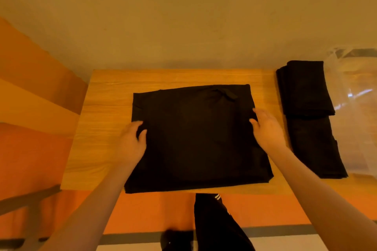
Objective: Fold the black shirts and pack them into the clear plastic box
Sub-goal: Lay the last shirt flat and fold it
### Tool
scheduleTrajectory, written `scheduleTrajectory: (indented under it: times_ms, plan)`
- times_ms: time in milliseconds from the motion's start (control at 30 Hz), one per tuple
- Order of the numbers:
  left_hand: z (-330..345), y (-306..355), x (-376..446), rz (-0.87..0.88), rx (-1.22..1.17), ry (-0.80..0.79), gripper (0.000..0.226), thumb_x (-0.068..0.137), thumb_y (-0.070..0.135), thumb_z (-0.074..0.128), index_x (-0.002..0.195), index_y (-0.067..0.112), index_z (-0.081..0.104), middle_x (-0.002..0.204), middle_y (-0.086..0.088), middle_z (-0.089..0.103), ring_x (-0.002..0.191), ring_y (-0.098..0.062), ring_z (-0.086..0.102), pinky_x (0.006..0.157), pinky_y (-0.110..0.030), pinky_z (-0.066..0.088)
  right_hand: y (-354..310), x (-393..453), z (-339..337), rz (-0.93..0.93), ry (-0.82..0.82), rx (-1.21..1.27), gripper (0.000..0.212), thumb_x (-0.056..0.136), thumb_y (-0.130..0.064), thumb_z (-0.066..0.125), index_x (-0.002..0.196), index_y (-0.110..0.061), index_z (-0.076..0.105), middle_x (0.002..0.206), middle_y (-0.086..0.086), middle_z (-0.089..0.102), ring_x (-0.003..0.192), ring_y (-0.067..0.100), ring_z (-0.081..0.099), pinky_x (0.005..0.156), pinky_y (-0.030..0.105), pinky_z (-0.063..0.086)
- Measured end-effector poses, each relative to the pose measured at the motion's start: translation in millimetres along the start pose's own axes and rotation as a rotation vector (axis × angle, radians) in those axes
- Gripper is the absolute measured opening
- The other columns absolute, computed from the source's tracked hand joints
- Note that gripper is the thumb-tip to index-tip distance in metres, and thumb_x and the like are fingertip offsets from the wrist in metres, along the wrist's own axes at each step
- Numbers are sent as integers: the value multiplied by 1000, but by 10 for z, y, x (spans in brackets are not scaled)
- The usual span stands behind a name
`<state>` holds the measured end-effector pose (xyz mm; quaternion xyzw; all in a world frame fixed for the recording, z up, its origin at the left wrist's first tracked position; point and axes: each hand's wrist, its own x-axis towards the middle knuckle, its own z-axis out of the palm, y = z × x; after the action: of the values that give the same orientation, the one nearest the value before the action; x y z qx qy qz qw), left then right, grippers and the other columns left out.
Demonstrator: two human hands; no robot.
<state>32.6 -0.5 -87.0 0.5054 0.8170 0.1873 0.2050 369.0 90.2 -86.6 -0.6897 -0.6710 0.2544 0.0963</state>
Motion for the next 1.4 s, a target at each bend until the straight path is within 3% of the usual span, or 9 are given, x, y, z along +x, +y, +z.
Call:
scheduleTrajectory:
  times_ms: [100, 267, 633, 733, 833, 1067, 1133, 1267, 1400]
  plan:
    - [221, 130, 525, 181, 216, -95, 49, 99, 29, 39, 144, 12, 30, 153, -7, 25, 143, -22, 18, 115, -36, 16, -215, 554, 128, -167, -91, -165, 52, 100, -27, 37, 147, -12, 22, 155, 5, 18, 143, 20, 16, 115, 33, 19]
    - [470, -82, 1105, 176, 494, -172, 60, 99, 41, 25, 149, 17, 3, 158, -3, -1, 145, -19, -7, 116, -42, -3, -62, 1131, 361, -251, -174, -440, 63, 97, -47, 19, 149, -17, 0, 158, 0, -4, 144, 15, -7, 117, 39, -3]
    - [434, 58, 1132, 180, 476, -74, 62, 97, 42, 30, 149, 12, 13, 157, -13, 4, 144, -28, -3, 114, -49, 0, -71, 1103, 241, -122, -111, -408, 71, 95, -37, 39, 150, -13, 0, 158, 7, -3, 145, 21, -7, 112, 52, -8]
    - [591, 350, 923, 384, 505, -118, 67, 91, 46, 18, 147, 10, 20, 155, -11, 15, 142, -23, 2, 113, -46, 2, -386, 933, 356, -356, -14, -360, 69, 85, -20, 49, 147, -8, 21, 154, 13, 19, 144, 25, 13, 112, 52, 2]
    - [726, 427, 983, 442, 556, -201, 71, 87, 51, 6, 148, 15, 15, 157, -8, 10, 141, -19, -6, 113, -42, -2, -563, 924, 604, -560, -138, -450, 61, 87, -33, 25, 145, -12, 28, 154, 8, 24, 142, 20, 13, 112, 47, 4]
    - [633, 116, 1228, 286, 519, -174, 70, 85, 57, 2, 148, 26, 4, 158, -3, 3, 141, -18, -10, 114, -44, -3, -85, 1346, 441, -308, -123, -467, 75, 85, -58, -3, 149, -20, 1, 158, 0, 0, 144, 15, -5, 115, 46, -1]
    - [622, 140, 1215, 266, 518, -178, 70, 85, 58, 3, 148, 26, 4, 158, -4, 2, 143, -20, -9, 114, -46, -2, -79, 1368, 396, -294, -155, -470, 73, 87, -59, -3, 149, -20, -4, 158, -1, -5, 143, 14, -10, 115, 45, -3]
    - [635, 326, 1099, 277, 513, -138, 68, 90, 53, 15, 149, 20, 11, 157, -10, 5, 144, -25, -4, 113, -49, -3, -307, 1284, 339, -227, -104, -456, 63, 99, -40, 26, 149, -12, -1, 157, 7, -4, 145, 21, -7, 114, 48, -2]
    - [813, 574, 1072, 472, 526, -176, 66, 90, 51, 16, 148, 19, 18, 156, -9, 14, 142, -23, -2, 112, -48, 1, -704, 1054, 606, -527, -133, -423, 66, 92, -48, 15, 147, -13, 20, 155, 6, 17, 143, 20, 10, 113, 47, 5]
